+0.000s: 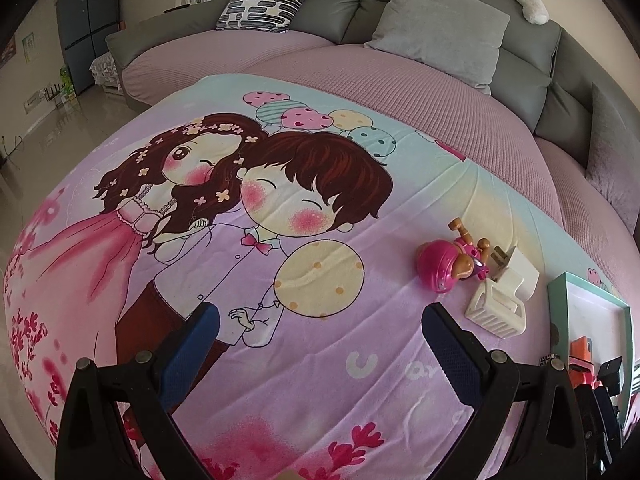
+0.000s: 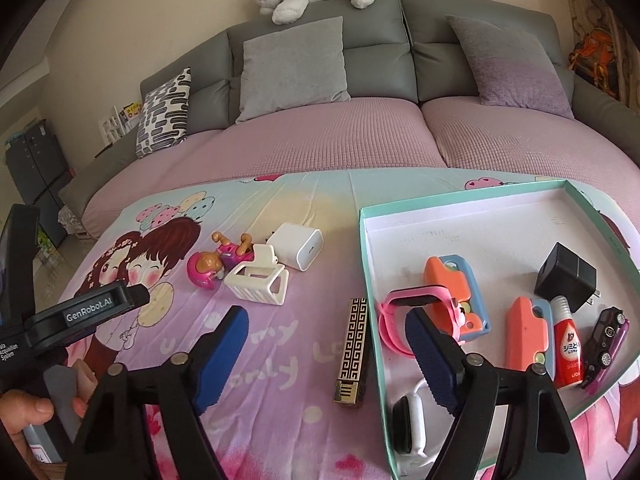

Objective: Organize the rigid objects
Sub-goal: 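Grasp the gold patterned harmonica with the right tool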

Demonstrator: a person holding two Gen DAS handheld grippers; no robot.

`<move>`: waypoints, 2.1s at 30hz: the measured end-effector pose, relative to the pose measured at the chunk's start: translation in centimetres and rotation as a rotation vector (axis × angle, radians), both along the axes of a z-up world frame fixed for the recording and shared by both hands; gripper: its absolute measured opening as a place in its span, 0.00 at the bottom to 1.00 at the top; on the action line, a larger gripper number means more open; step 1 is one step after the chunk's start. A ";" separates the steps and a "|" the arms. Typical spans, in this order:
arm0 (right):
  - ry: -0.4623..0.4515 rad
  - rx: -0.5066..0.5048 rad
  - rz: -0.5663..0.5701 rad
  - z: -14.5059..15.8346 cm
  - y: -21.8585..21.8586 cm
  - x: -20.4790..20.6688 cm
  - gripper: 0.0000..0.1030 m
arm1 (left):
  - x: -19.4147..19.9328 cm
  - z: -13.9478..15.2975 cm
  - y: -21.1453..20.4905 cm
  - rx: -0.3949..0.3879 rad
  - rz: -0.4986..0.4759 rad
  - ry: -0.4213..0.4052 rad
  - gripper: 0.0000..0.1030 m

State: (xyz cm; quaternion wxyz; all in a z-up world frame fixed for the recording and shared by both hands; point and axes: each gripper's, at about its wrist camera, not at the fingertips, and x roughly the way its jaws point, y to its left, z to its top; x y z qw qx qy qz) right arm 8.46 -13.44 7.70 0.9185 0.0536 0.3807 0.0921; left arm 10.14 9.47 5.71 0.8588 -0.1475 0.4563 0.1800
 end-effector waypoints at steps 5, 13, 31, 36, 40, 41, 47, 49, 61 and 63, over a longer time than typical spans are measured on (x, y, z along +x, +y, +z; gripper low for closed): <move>0.036 0.026 0.033 -0.3 0.6 -0.4 0.67 | 0.1 -0.7 0.5 0.022 0.006 0.033 0.98; 0.090 -0.063 0.037 -1.2 1.7 -0.4 0.53 | 0.1 -1.2 1.3 -0.020 0.010 0.034 0.98; 0.180 -0.172 0.021 -3.3 2.8 0.0 0.48 | -0.2 -2.1 3.0 -0.075 0.042 0.039 0.98; 0.195 -0.150 0.004 -4.0 2.5 0.9 0.44 | 0.0 -2.6 2.9 -0.103 0.032 0.041 0.98; 0.179 -0.151 -0.010 -4.2 2.7 1.6 0.43 | 0.2 -2.6 2.6 -0.089 0.018 0.039 0.98; 0.172 -0.143 -0.012 -4.2 2.8 1.7 0.42 | 0.3 -2.6 2.5 -0.089 0.012 0.039 0.98; 0.142 -0.136 -0.026 -4.4 3.0 2.5 0.32 | 1.0 -2.6 1.8 -0.080 -0.017 0.035 0.98; 0.135 -0.132 -0.027 -4.5 3.0 2.7 0.30 | 1.2 -2.5 1.6 -0.082 -0.026 0.026 0.98; 0.096 -0.101 -0.027 -4.6 2.8 3.6 0.20 | 3.3 -1.2 -2.0 -0.092 -0.173 -0.043 0.98; 0.092 -0.091 -0.026 -4.6 2.7 3.8 0.19 | 3.6 -1.0 -2.8 -0.076 -0.196 -0.050 0.98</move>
